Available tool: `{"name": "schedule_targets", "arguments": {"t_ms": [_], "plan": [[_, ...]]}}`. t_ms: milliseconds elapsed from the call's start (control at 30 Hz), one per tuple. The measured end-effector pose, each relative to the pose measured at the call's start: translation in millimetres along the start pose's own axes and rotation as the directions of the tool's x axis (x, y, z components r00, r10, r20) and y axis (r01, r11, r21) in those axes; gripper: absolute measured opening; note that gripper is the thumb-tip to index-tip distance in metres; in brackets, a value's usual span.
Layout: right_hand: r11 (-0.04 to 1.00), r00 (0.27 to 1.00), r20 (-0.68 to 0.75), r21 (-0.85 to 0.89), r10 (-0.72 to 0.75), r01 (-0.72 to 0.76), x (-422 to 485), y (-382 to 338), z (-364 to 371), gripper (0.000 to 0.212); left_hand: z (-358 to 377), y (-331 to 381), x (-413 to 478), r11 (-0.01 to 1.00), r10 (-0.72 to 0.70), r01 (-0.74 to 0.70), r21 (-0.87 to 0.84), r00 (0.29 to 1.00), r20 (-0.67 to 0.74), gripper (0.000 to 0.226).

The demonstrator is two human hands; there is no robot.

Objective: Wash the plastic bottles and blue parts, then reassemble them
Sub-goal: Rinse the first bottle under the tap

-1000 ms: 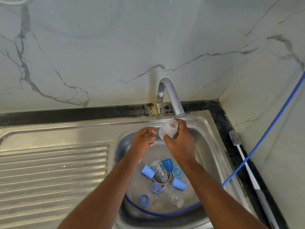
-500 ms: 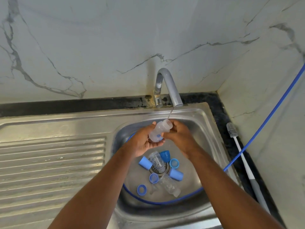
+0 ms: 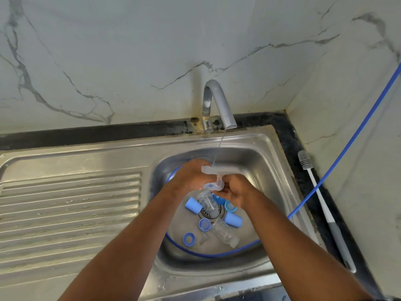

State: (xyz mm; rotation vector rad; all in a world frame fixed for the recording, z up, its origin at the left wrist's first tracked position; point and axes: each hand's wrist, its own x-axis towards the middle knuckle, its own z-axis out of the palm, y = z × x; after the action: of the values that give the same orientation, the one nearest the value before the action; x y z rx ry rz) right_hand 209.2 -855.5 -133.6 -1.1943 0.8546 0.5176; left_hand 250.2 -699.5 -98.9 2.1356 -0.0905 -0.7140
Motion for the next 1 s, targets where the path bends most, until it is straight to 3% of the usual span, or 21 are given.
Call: {"name": "schedule_targets", "arguments": {"t_ms": [300,433,533,633,767,900,1000], "plan": [[0.994,0.997,0.028,-0.087,-0.067,0.069,-8.8,-0.6,-10.8,0.023,6.0,-1.0,-11.1,0.987,-0.001,0.007,0.158,0.999,-0.034,0.047],[0.954,0.979,0.028,-0.223,-0.2,0.202,-18.6,-2.7,-13.5,0.018,12.8,-3.8,-15.9,0.979,-0.068,0.045,0.198,0.992,0.11,0.059],[0.891,0.95,0.019,-0.342,-0.311,0.298,-25.3,-1.6,-17.6,0.015,25.0,-6.2,-18.8,0.969,-0.029,0.006,0.246,0.996,0.089,0.061],[0.778,0.906,0.019,-0.506,-0.423,0.373,-32.3,-1.1,-27.7,0.017,37.4,-5.4,-20.8,0.98,-0.019,0.003,0.198,0.997,0.079,0.057],[0.644,0.851,-0.019,-0.662,-0.526,0.383,-51.2,-1.0,-43.5,0.029,58.3,3.6,-23.9,0.999,-0.024,0.028,-0.028,0.993,0.118,0.05],[0.585,0.732,-0.125,-0.697,-0.67,0.416,-81.1,3.9,-65.5,0.033,80.2,20.9,-30.2,0.978,0.004,0.017,-0.206,0.995,0.104,0.059],[0.538,0.55,-0.248,-0.705,-0.797,0.462,-105.9,11.2,-88.5,0.017,94.8,32.0,-33.5,0.977,0.058,-0.033,-0.209,0.992,0.112,0.045]]}}
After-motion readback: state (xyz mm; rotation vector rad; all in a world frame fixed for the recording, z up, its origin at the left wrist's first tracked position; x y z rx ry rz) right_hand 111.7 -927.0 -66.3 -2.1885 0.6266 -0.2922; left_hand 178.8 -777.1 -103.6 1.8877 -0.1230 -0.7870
